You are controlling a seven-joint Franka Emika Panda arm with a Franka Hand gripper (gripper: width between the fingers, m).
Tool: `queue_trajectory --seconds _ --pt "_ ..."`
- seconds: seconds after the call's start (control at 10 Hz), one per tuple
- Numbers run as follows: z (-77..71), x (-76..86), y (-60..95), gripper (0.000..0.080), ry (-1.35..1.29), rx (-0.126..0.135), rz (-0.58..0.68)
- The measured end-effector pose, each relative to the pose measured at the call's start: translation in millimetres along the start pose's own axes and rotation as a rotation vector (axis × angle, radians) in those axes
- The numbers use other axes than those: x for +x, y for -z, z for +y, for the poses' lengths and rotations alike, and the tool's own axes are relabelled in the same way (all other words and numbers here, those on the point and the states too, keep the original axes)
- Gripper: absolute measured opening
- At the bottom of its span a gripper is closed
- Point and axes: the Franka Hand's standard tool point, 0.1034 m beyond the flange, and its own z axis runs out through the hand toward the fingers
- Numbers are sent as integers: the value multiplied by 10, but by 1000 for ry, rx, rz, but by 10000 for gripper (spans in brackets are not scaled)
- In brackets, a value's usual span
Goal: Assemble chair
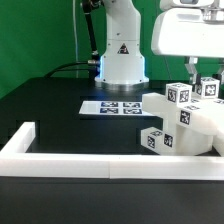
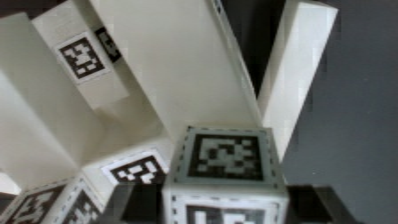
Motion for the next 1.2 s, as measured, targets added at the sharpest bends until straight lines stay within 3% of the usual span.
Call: queue_trajectory --seconds 1.2 --pt "-52 11 -2 284 -980 31 -6"
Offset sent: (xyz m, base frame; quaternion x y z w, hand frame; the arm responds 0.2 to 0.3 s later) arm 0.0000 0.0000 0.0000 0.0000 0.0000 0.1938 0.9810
